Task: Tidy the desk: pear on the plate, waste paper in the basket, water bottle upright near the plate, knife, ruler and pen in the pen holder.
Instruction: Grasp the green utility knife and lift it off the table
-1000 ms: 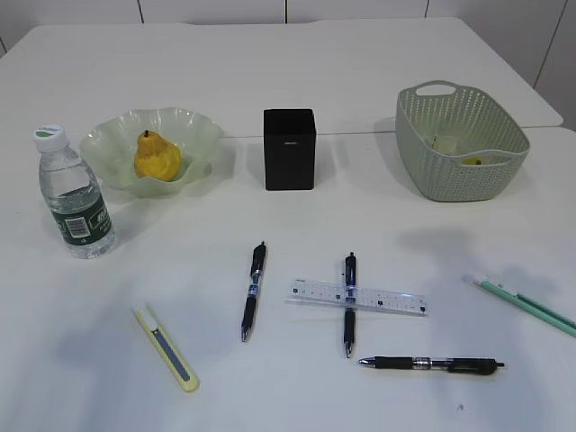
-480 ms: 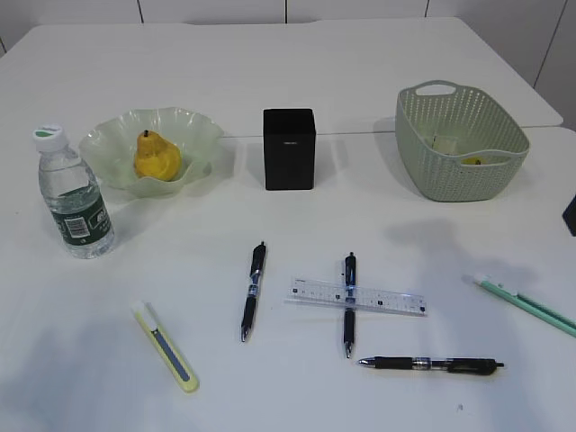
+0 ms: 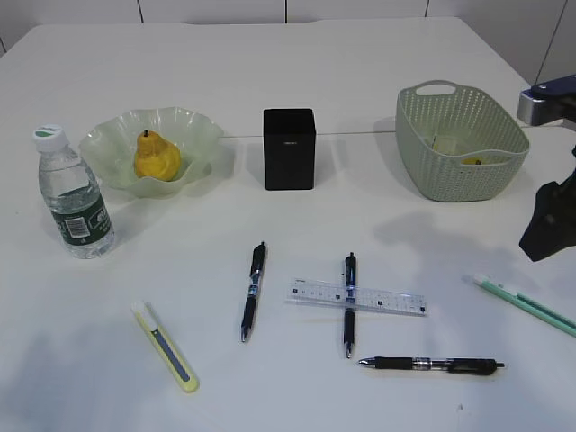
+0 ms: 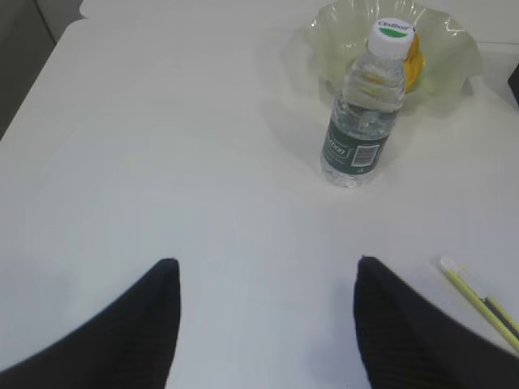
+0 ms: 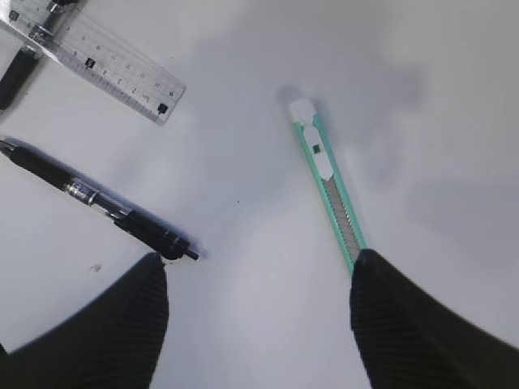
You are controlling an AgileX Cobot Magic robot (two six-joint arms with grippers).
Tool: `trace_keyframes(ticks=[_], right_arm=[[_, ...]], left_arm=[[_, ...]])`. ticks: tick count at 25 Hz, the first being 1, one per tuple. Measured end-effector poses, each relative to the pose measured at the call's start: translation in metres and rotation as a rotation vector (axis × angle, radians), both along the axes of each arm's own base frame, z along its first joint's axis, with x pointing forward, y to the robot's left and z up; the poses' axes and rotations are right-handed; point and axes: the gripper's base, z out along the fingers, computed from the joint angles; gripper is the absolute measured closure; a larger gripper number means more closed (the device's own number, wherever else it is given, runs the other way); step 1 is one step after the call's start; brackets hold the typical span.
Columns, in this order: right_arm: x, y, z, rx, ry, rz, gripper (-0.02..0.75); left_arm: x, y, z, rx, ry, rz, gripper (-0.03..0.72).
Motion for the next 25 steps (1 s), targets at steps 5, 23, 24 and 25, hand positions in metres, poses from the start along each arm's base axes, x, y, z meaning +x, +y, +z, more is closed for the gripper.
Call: trace_keyframes(ticks=[5, 23, 24, 25], right_arm=[[0.023, -0.001, -0.006, -0.024, -0.001, 0.064, 0.187], [0.048, -0.005, -0.043, -0.094, 0.04, 0.263, 0.187], [0.05, -0.005, -0.046, -0.093, 0.049, 0.263, 0.187], [0.051, -0.005, -0.05, -0.091, 0.06, 0.263, 0.186]], left_arm=[[-0.001, 0.002, -0.001, 0.026, 0.018, 0.008, 0.221], [-0.003, 0.005, -0.004, 0.063, 0.06, 0.023, 0.233], [-0.003, 0.005, -0.004, 0.063, 0.06, 0.023, 0.233], [-0.003, 0.005, -0.004, 0.063, 0.06, 0.023, 0.234]])
